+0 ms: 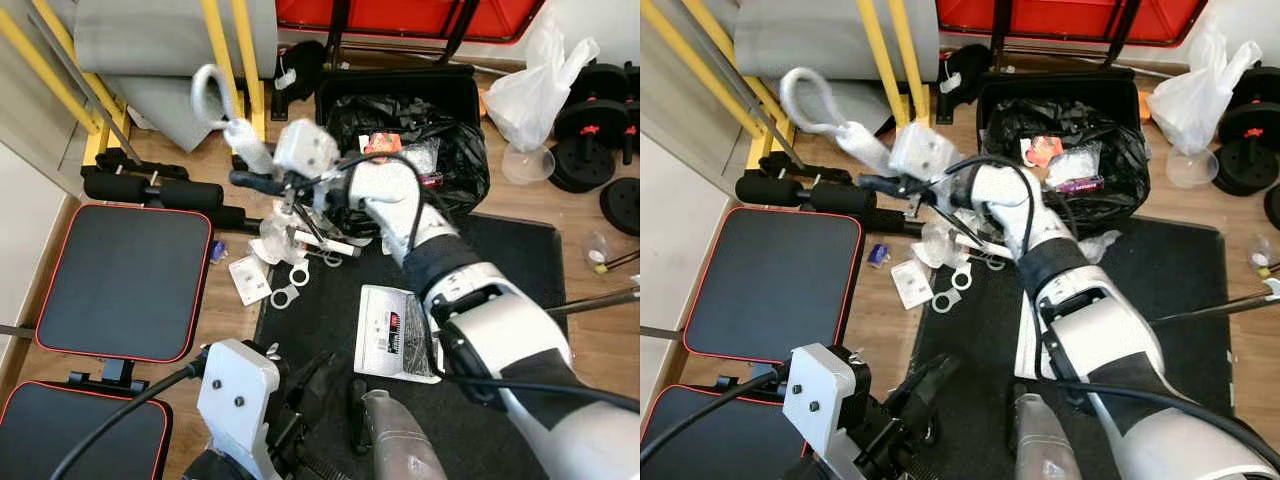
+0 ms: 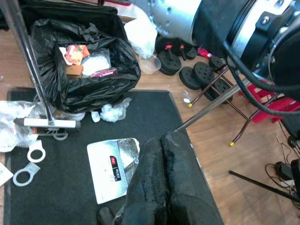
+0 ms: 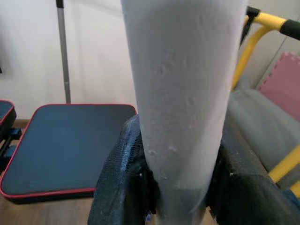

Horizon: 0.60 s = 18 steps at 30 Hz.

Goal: Sweep floor

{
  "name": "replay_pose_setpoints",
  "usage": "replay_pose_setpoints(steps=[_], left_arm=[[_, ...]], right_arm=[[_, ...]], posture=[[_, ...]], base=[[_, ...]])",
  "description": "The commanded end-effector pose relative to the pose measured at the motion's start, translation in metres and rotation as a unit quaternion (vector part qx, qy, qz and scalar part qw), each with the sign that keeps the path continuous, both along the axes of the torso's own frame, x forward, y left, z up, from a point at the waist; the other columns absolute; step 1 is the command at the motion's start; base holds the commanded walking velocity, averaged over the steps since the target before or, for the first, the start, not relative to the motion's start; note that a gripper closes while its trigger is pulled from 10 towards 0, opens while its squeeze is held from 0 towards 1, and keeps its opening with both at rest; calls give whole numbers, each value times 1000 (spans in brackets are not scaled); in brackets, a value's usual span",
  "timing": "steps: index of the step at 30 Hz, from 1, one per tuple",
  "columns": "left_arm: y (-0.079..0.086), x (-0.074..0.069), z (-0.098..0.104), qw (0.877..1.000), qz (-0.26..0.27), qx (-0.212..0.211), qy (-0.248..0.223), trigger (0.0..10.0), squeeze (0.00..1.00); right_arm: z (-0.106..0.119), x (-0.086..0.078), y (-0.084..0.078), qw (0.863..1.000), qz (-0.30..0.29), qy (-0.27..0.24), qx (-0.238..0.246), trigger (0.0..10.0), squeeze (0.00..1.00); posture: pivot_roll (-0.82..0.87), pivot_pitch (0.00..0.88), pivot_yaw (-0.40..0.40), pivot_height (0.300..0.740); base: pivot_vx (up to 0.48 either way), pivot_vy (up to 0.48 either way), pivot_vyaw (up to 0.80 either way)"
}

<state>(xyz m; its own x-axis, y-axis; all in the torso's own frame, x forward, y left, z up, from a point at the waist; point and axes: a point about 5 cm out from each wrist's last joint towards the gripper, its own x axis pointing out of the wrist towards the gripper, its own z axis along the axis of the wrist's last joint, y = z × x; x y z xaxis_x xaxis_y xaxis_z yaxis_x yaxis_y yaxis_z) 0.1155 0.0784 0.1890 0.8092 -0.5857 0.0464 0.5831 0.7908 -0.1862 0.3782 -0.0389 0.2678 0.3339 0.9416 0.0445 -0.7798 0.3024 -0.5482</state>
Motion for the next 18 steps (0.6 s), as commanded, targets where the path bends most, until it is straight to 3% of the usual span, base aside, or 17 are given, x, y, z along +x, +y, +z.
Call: replay_pose_setpoints(steps=[1,4,5,8,18], left_arm=[[0,-2,-2,1000,-6,1,13,10000,0],[0,-1,-2,1000,-5,3,13,10000,0],[1,1,-1,1000,-4,7,13,10000,0],[2,2,-1,1000,-3,8,13,10000,0],[4,6,-1,1000,-2,15,13,10000,0]], right_arm=[[-17,-1,-1,996,29,80,5,10000,0],[-15,-3,-4,992,67,111,-3,10000,0],[-11,-10,-12,982,124,143,-27,10000,0],[-8,-13,-20,975,153,157,-47,10000,0],[5,-17,-47,964,179,171,-101,10000,0]], posture=[[63,408,-59,740],[57,401,-59,740],[51,395,-60,740],[45,387,-59,740],[31,365,-52,740]], base=[[0,0,0],[0,0,0],[0,0,0],[0,0,0],[0,0,0]])
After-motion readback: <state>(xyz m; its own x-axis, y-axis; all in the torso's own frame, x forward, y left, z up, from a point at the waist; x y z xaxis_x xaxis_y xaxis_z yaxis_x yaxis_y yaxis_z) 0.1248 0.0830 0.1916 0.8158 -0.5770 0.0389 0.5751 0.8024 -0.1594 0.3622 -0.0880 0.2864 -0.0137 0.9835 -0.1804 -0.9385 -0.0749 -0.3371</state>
